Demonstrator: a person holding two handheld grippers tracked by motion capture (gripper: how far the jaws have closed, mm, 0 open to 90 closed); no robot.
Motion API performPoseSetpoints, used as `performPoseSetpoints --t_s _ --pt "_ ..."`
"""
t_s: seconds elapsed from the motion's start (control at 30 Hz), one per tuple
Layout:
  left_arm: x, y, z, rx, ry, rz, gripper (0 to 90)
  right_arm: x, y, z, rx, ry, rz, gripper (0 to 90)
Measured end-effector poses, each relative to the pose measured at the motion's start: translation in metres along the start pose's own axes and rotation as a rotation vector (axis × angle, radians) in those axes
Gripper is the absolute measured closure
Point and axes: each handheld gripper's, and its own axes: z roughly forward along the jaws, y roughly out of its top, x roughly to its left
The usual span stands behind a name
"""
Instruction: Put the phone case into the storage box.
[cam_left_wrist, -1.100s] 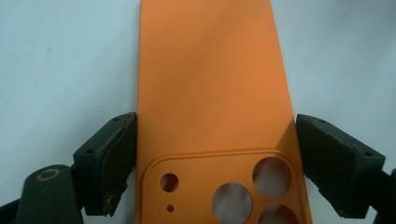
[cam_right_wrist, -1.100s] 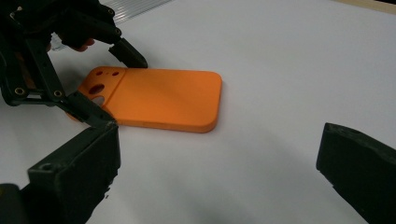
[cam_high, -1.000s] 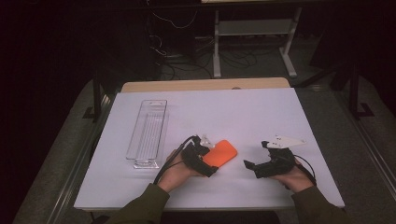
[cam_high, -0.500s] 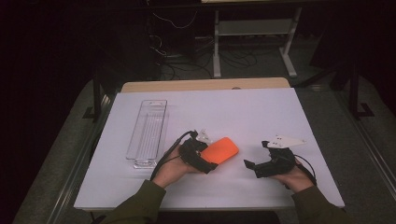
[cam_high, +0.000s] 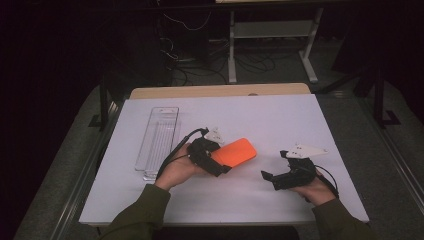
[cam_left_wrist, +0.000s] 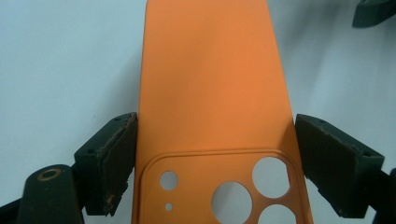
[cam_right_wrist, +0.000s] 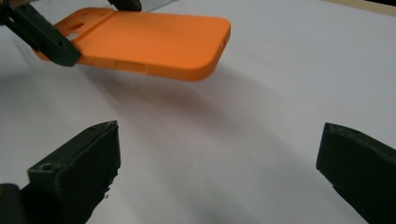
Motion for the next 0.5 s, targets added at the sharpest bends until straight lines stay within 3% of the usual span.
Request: performPoseSetpoints --t_s 0.27,0.5 --pt "0.014 0.016 -0.011 -0.012 0.0 0.033 15.8 0.0 0.0 0.002 0.002 0.002 -0.006 0.0" --pt "0.02 0.026 -0.017 -0.032 -0.008 0.022 15.7 0.0 0.0 0.003 0.003 0.006 -0.008 0.0"
